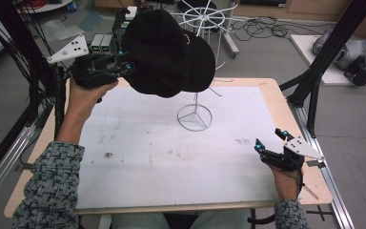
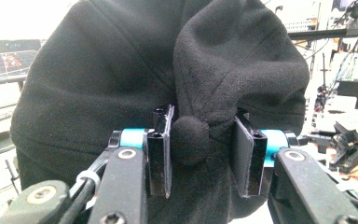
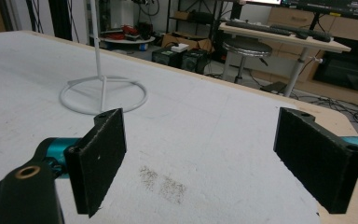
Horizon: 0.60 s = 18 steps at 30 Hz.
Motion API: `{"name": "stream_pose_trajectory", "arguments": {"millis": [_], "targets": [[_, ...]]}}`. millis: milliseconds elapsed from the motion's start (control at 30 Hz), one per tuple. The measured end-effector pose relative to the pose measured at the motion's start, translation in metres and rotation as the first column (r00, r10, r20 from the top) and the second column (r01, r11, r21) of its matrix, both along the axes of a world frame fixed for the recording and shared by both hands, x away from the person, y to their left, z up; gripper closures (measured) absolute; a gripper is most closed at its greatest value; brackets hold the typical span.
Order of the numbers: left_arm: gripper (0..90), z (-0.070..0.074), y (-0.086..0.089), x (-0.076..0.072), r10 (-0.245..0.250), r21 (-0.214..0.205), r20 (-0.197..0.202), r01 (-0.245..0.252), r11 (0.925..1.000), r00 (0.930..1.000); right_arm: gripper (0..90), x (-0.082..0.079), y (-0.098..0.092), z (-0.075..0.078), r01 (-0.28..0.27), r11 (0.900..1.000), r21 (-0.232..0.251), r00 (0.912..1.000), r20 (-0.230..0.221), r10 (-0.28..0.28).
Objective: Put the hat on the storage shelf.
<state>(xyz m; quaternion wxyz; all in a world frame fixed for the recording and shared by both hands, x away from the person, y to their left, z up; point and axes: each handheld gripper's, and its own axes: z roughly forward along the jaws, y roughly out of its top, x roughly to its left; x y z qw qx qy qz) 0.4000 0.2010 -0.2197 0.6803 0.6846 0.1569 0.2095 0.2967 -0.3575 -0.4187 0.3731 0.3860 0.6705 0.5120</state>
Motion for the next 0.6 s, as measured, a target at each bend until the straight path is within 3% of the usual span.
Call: {"name": "stream_pose_trajectory", "arguments": {"millis": [600], "targets": [[54.4,-0.0083,-0.0061,0.0048,0.039,0.075,-0.033,-0.037,0.9966,0.9987,16.0,0.0002,0.0010,0.0000,-0.003,1.0000,-0.007,1.0000,-0.003,0.003]]}}
